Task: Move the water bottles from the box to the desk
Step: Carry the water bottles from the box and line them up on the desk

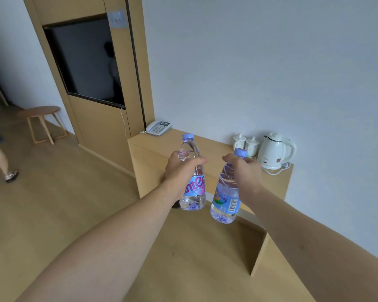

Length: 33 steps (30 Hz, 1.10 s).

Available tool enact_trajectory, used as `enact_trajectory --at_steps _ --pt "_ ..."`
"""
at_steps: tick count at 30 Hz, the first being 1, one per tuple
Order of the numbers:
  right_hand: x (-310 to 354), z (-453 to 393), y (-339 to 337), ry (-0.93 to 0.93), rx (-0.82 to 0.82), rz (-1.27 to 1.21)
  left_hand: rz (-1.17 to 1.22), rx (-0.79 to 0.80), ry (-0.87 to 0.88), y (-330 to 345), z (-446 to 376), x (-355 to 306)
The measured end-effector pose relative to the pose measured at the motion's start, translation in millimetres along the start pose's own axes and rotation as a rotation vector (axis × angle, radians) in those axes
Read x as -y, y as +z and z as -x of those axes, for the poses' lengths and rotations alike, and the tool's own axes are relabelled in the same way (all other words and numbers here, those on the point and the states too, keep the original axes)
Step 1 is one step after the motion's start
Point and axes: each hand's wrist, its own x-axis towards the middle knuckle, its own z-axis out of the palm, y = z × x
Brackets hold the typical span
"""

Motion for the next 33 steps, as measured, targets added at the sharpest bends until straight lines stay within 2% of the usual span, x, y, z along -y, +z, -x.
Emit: enact_trajectory --at_steps 14,22,29,33 --pt "-6 -205 127 0.007 -0.041 0.006 -0.037 0.007 -0.008 -6 -240 -6" --pt "-16 -382 175 0.022 -0.023 0.003 -0.064 -0.006 -0.009 32 -412 1" --pt "-1 -537 215 0.028 -0.050 0.062 -0.070 -0.017 -0.032 76 -566 -20" --pt "-11 -593 235 0.035 -0.086 0.098 -0.086 0.009 -0.046 90 -624 -13"
